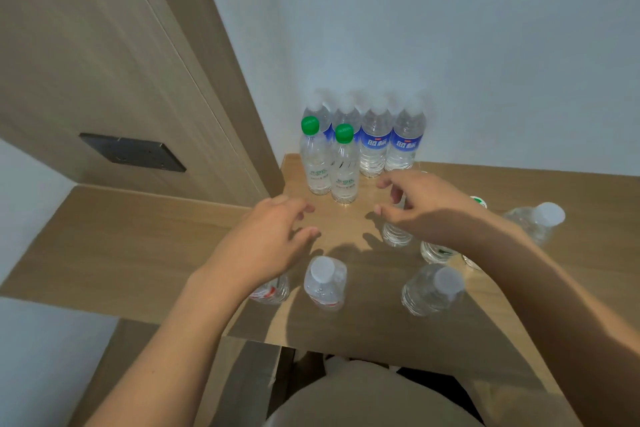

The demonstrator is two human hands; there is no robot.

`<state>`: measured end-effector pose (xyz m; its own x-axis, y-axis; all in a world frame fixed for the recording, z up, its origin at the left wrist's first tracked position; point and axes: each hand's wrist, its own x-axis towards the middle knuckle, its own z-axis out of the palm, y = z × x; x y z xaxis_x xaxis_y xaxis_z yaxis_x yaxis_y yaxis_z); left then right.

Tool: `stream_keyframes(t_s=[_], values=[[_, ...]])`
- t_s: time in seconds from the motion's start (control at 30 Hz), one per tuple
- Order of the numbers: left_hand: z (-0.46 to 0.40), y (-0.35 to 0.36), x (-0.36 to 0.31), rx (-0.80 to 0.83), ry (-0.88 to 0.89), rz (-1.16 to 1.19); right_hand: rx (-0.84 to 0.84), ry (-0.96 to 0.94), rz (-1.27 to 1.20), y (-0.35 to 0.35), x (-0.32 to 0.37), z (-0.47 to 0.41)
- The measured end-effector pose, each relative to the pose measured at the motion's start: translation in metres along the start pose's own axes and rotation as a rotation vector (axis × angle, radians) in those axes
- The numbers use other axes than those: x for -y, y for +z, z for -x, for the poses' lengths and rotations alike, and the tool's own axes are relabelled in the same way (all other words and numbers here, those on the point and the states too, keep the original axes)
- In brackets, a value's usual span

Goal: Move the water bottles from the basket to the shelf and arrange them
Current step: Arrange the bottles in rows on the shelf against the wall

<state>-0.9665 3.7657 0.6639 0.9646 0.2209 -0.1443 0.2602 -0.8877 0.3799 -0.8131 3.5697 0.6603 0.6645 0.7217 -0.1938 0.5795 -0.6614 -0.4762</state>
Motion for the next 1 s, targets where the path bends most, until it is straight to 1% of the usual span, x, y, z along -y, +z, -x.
stream_keyframes(t_s=[0.1, 0.17, 0.2, 0.27, 0.33, 0.43, 0.53, 0.6, 0.73, 0.83, 0.9, 1.0], values=[[0.003, -0.005, 0.002, -0.075, -0.065, -0.047, 0.041, 0.011, -0.026, 0.003, 0.001, 0.004], [0.009, -0.009, 0.006, -0.119, -0.149, -0.114, 0.094, 0.001, -0.026, 0.007, 0.008, 0.005], [0.013, -0.009, 0.009, -0.115, -0.204, -0.155, 0.121, -0.007, -0.017, 0.009, 0.015, 0.006], [0.021, -0.007, 0.016, -0.041, -0.333, -0.226, 0.17, -0.039, -0.008, 0.016, 0.03, 0.009], [0.028, -0.003, 0.024, 0.064, -0.452, -0.235, 0.246, -0.095, 0.001, 0.026, 0.046, 0.014], [0.037, 0.003, 0.034, 0.141, -0.54, -0.189, 0.345, -0.181, 0.146, 0.044, 0.066, 0.013], [0.04, 0.007, 0.039, 0.125, -0.525, -0.171, 0.349, -0.272, 0.333, 0.057, 0.079, 0.006], [0.041, 0.006, 0.042, 0.092, -0.512, -0.159, 0.331, -0.307, 0.377, 0.062, 0.084, 0.004], [0.038, 0.001, 0.045, 0.014, -0.457, -0.176, 0.344, -0.289, 0.34, 0.059, 0.079, -0.003], [0.033, -0.007, 0.04, -0.037, -0.42, -0.142, 0.351, -0.31, 0.318, 0.038, 0.072, -0.011], [0.027, -0.02, 0.03, -0.098, -0.378, -0.108, 0.3, -0.318, 0.312, 0.011, 0.07, -0.018], [0.012, -0.051, 0.007, -0.197, -0.281, -0.076, 0.188, -0.348, 0.24, -0.035, 0.072, -0.025]])
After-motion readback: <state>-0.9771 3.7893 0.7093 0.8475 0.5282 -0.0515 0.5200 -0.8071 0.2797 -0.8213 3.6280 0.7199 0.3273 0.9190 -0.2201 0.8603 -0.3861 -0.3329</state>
